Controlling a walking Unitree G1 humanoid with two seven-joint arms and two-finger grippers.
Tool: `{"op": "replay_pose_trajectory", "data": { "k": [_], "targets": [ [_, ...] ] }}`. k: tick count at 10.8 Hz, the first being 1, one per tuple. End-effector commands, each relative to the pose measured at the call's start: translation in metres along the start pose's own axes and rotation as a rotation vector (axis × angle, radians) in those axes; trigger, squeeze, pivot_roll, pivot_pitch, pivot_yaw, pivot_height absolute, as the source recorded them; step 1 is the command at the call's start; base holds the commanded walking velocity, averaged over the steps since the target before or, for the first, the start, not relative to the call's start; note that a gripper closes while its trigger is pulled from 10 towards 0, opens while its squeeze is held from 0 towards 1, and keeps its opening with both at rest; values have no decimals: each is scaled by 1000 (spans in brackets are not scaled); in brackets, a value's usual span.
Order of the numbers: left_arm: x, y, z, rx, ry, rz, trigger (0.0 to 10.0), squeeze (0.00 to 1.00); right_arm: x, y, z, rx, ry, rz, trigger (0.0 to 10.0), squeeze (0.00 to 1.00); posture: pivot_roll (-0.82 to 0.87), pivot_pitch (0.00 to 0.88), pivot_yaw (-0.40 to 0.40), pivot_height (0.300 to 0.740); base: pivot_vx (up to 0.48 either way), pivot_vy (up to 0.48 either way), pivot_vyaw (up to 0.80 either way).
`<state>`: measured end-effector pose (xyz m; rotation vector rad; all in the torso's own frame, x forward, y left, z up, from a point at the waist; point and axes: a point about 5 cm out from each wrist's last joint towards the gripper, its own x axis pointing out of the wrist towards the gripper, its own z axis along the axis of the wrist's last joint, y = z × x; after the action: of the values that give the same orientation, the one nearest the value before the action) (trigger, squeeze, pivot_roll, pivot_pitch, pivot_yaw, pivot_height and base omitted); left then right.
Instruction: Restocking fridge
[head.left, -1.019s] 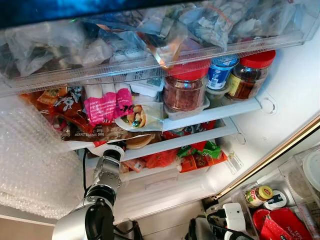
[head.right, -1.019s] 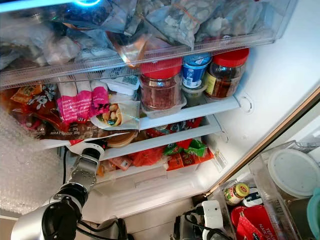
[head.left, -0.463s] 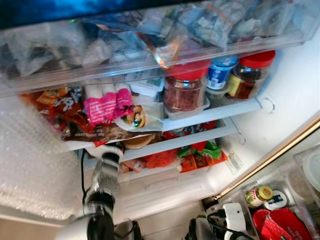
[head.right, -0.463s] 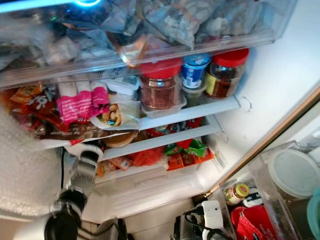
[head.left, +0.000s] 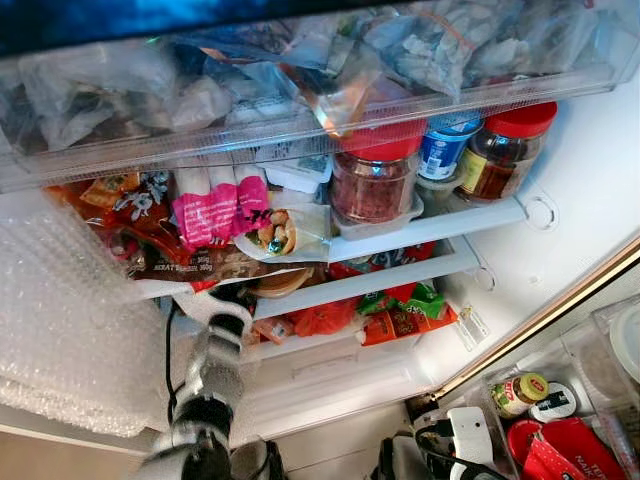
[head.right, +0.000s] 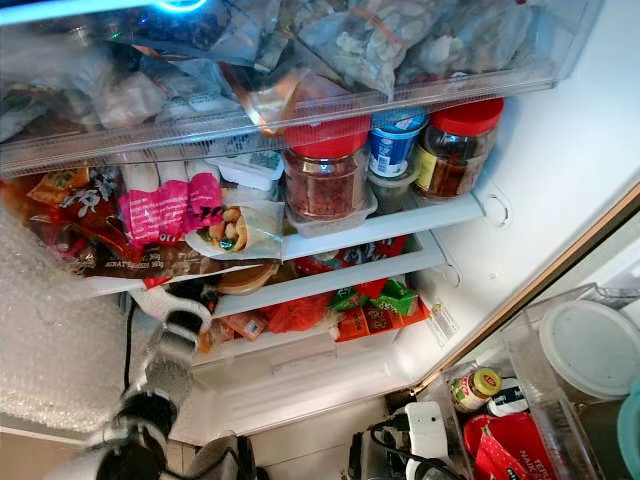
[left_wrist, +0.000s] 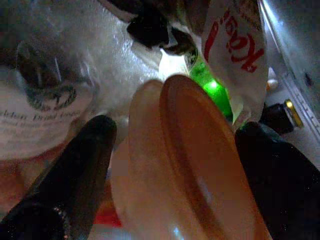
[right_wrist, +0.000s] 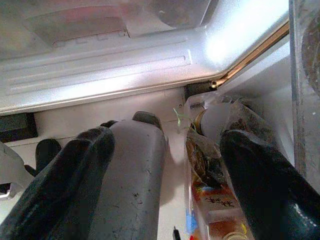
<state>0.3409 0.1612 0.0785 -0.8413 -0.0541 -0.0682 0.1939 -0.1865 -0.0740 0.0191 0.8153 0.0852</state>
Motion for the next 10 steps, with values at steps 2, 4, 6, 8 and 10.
{"op": "replay_pose_trajectory", "data": {
  "k": [2,4,6,8,10],
  "targets": [
    [-2,0,0,17,7,-12,10000,0,-4,6,-21,24,77,10,10000,0,-119,177,19,656,0,0,0],
    [-3,-1,0,17,8,-12,10000,0,-4,6,-21,24,77,10,10000,0,-119,177,19,656,0,0,0],
    [-4,-1,0,18,9,-12,10000,0,-4,6,-21,24,77,10,10000,0,-119,177,19,656,0,0,0],
    [-4,-1,1,17,10,-12,10000,0,-4,6,-21,24,77,10,10000,0,-119,177,19,656,0,0,0],
    [-4,-2,1,17,11,-11,10000,0,-4,6,-21,24,77,10,10000,0,-119,177,19,656,0,0,0]
  ]
}}
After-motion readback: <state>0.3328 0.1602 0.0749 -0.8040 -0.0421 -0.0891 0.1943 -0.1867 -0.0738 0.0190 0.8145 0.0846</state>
